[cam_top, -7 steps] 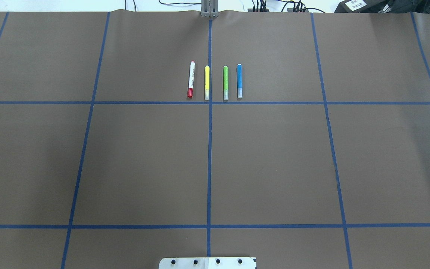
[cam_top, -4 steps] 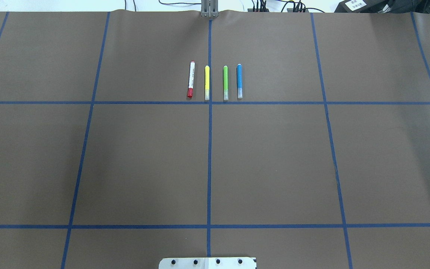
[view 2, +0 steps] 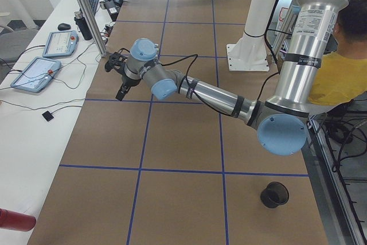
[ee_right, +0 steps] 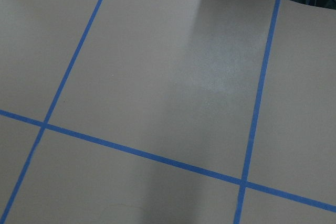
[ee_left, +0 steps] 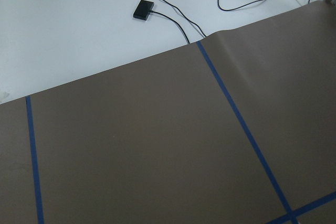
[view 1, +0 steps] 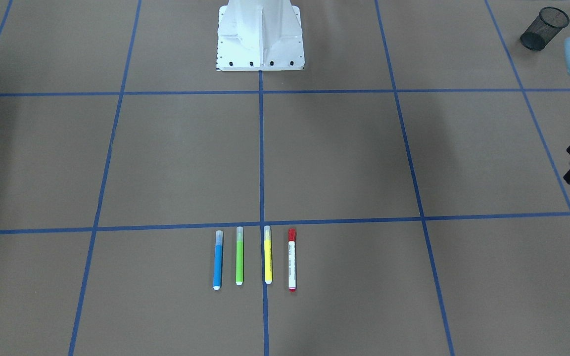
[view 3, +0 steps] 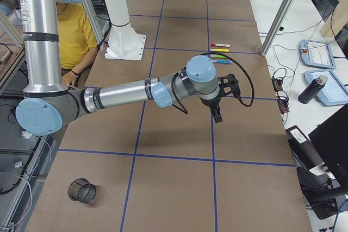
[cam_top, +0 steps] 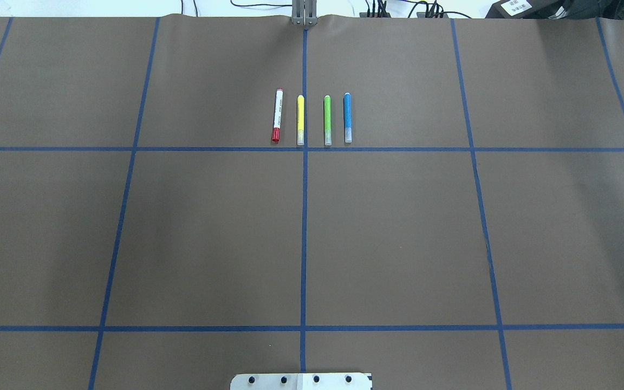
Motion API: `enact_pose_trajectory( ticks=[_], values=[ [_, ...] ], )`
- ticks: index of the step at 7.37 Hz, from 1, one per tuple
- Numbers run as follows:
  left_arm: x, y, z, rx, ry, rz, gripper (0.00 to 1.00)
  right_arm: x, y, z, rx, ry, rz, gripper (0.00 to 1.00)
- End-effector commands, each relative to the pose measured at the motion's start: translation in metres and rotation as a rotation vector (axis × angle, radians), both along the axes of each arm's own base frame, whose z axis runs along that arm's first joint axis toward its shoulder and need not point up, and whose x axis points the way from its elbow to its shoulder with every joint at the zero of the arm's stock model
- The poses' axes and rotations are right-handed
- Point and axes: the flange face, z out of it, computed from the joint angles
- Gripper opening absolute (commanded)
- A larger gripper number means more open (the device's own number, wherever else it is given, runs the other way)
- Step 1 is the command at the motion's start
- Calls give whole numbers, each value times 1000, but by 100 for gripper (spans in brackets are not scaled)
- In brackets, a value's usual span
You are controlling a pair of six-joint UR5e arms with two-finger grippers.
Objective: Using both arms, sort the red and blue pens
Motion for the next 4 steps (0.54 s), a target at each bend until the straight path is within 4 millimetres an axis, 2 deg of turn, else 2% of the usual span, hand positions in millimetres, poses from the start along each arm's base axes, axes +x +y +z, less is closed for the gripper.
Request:
enact_pose_trajectory(
  ticks=[1, 3, 4],
  values=[
    [58, -2, -46, -123, 128, -47, 100, -46, -28, -31, -72, 12, 62, 99],
    [121, -2, -75, -266, 193, -62, 100, -105, -45, -53, -103, 44, 72, 99],
    [143, -2, -91, -348, 198, -69, 100, -146, -50, -66, -137, 51, 94, 100]
  ],
)
